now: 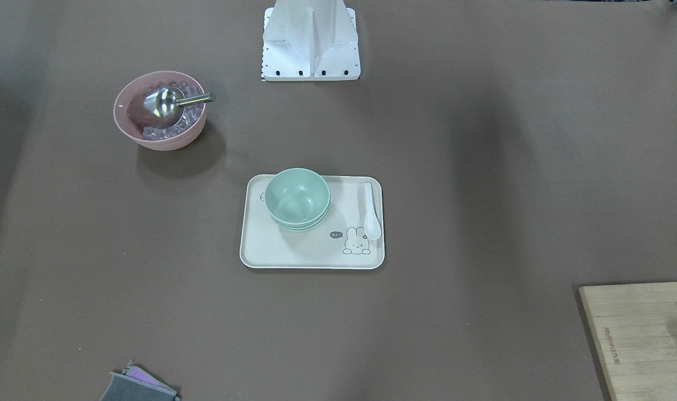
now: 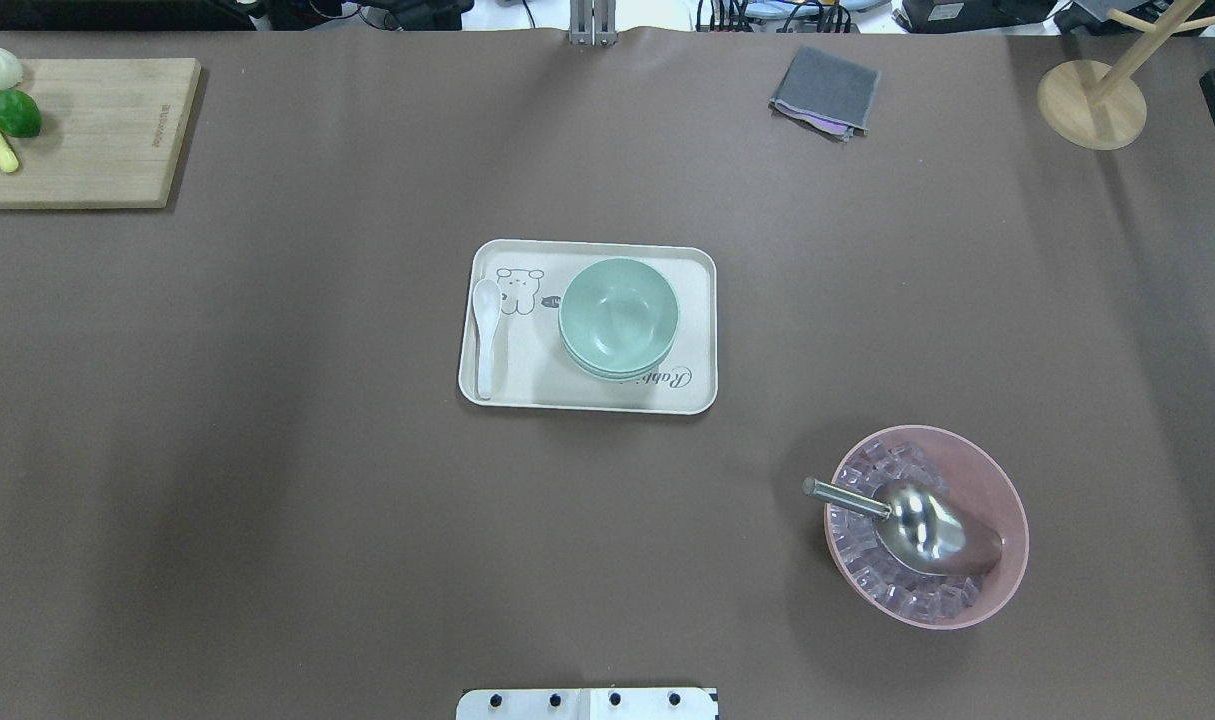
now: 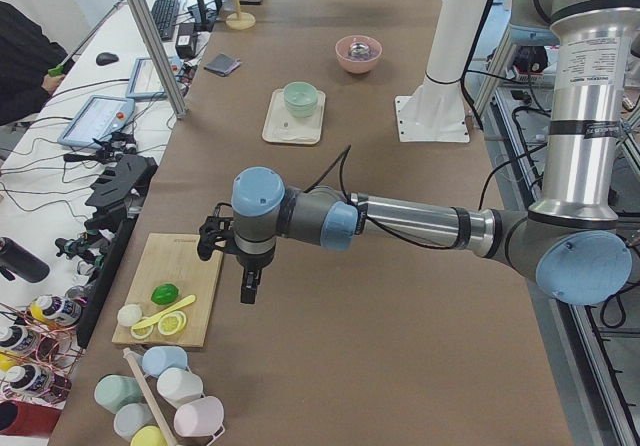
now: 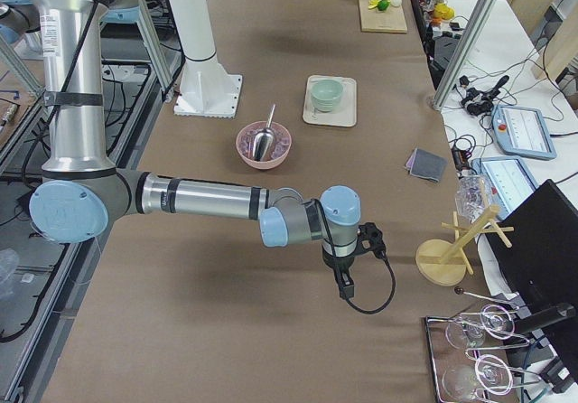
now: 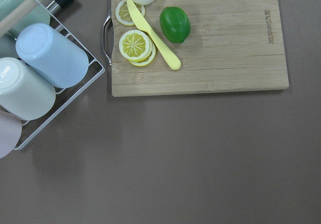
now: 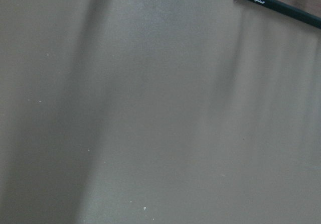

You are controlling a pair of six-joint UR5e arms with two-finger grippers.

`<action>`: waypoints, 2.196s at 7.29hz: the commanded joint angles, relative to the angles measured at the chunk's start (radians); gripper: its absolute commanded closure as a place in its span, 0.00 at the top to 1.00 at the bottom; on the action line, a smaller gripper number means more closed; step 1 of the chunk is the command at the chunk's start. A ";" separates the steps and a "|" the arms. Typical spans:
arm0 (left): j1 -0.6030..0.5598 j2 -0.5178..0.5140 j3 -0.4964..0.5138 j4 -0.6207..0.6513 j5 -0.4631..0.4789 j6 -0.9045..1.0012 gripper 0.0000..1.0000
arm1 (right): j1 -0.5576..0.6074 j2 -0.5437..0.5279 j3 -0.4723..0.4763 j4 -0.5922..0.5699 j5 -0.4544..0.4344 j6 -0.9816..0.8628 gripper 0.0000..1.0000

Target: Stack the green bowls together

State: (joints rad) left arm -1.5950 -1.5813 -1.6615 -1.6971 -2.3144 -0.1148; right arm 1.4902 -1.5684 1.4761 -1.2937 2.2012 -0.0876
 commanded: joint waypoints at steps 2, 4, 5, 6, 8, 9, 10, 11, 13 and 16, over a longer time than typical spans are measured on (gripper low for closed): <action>0.004 -0.008 0.042 -0.012 -0.005 -0.055 0.98 | 0.001 0.100 0.009 -0.256 0.111 0.081 1.00; 0.009 -0.025 0.040 0.014 -0.008 -0.078 0.98 | 0.002 0.096 0.113 -0.378 0.127 0.086 1.00; 0.009 -0.023 0.039 0.028 -0.010 -0.083 0.98 | 0.002 0.094 0.144 -0.428 0.127 0.085 1.00; 0.009 -0.017 0.052 0.027 -0.008 -0.083 0.98 | 0.002 0.084 0.154 -0.427 0.126 0.083 1.00; 0.012 -0.014 0.071 0.019 -0.008 -0.077 0.98 | 0.001 0.074 0.138 -0.420 0.121 0.081 1.00; 0.012 -0.017 0.077 0.017 -0.010 -0.077 0.98 | 0.001 0.079 0.139 -0.421 0.124 0.085 1.00; 0.013 -0.023 0.080 0.019 -0.008 -0.077 0.98 | 0.001 0.077 0.139 -0.421 0.127 0.085 1.00; 0.013 -0.025 0.078 0.019 -0.008 -0.077 0.98 | 0.001 0.077 0.139 -0.421 0.127 0.085 1.00; 0.013 -0.023 0.077 0.019 -0.010 -0.077 0.98 | 0.001 0.073 0.119 -0.421 0.127 0.083 1.00; 0.014 -0.023 0.077 0.019 -0.008 -0.080 0.98 | 0.002 0.068 0.102 -0.421 0.127 0.085 1.00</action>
State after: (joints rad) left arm -1.5805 -1.6046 -1.5836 -1.6782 -2.3226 -0.1924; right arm 1.4924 -1.4982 1.5806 -1.7150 2.3286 -0.0043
